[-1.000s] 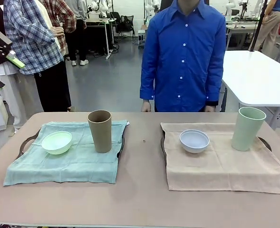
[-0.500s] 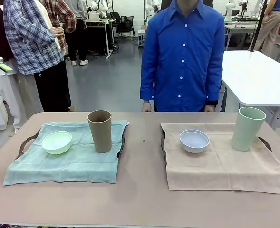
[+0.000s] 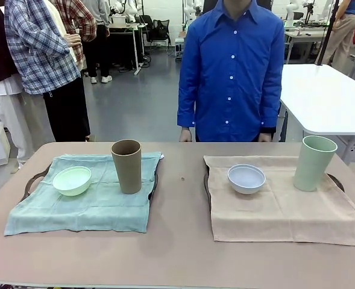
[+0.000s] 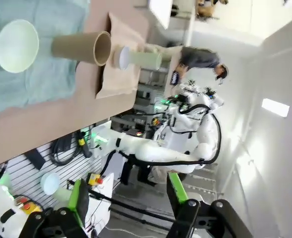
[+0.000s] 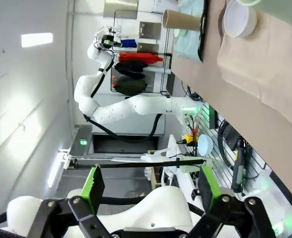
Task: Set up a tray with a mat and arrange the tableware.
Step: Place the Picnic Bowl and Reusable plastic cup back onto the Handle tray in front of the human's position.
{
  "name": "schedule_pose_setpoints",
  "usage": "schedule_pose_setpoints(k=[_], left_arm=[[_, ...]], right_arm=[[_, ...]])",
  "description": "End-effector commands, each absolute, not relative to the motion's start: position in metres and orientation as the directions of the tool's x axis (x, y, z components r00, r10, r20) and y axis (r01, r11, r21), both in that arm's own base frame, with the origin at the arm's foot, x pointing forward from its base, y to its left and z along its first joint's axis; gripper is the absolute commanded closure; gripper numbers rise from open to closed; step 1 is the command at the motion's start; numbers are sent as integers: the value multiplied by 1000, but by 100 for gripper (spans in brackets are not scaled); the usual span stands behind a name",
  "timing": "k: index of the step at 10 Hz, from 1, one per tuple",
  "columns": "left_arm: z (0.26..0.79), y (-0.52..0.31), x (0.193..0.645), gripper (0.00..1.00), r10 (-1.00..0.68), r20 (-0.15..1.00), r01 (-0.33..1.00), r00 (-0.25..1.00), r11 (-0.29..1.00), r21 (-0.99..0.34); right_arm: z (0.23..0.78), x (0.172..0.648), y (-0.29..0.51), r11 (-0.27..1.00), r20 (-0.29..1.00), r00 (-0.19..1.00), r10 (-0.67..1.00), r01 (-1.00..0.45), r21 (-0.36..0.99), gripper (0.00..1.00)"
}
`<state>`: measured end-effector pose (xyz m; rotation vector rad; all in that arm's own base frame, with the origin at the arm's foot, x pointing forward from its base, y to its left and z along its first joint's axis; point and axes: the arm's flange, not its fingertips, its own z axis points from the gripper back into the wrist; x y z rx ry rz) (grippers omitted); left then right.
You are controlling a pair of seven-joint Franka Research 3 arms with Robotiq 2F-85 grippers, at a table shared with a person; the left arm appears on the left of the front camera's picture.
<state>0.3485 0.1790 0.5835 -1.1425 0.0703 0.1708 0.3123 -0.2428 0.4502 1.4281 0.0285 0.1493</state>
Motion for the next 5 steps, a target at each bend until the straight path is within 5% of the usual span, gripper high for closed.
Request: schedule_pose_setpoints(k=[1, 5], left_arm=[[575, 205, 337, 16, 149, -123, -165, 981, 309, -937], [554, 201, 331, 16, 132, -149, -178, 980, 244, -953]], right_arm=[[471, 309, -281, 131, 21, 996, 83, -31, 991, 0], [452, 304, -256, 144, 31, 997, 76, -42, 989, 0]])
